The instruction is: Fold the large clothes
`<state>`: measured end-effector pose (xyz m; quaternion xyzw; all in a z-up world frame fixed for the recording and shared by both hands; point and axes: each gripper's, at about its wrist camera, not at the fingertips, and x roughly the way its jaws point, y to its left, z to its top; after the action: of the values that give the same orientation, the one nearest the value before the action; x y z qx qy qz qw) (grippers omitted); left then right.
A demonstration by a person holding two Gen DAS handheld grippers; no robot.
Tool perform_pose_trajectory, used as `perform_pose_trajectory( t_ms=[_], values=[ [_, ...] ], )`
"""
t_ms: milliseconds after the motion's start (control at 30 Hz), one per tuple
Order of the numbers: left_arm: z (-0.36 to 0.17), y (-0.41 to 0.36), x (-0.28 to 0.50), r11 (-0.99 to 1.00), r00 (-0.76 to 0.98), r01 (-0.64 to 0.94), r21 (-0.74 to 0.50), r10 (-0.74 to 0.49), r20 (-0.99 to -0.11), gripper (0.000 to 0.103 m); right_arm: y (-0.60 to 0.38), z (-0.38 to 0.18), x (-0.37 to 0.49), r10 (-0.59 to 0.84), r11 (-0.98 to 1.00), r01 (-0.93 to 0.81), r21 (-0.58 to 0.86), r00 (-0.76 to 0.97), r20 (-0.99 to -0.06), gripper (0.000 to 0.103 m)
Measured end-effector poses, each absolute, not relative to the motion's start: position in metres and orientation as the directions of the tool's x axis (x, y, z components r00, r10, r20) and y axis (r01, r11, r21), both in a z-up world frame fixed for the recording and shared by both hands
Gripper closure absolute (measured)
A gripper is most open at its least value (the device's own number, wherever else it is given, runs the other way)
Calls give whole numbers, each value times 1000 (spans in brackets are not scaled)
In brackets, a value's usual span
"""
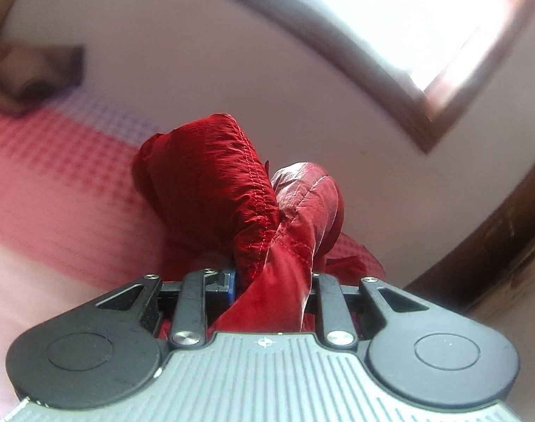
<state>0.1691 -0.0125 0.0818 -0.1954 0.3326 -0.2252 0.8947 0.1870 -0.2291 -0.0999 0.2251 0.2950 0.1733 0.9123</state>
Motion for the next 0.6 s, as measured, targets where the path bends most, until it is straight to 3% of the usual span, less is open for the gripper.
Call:
perform_pose_trajectory(
  t_ms=[267, 500, 600],
  values=[
    [84, -66, 154, 834, 710, 347, -428, -532, -461, 76, -266, -90, 178, 522, 753, -177, 633, 747, -412, 85],
    [80, -80, 154, 842, 710, 347, -412, -523, -471, 76, -331, -62, 105, 364, 823, -134, 551, 870, -332, 85],
    [78, -95, 151, 845, 708, 364, -391, -524, -474, 76, -365, -70, 99, 325, 806, -75, 586, 885, -333, 85]
  ],
)
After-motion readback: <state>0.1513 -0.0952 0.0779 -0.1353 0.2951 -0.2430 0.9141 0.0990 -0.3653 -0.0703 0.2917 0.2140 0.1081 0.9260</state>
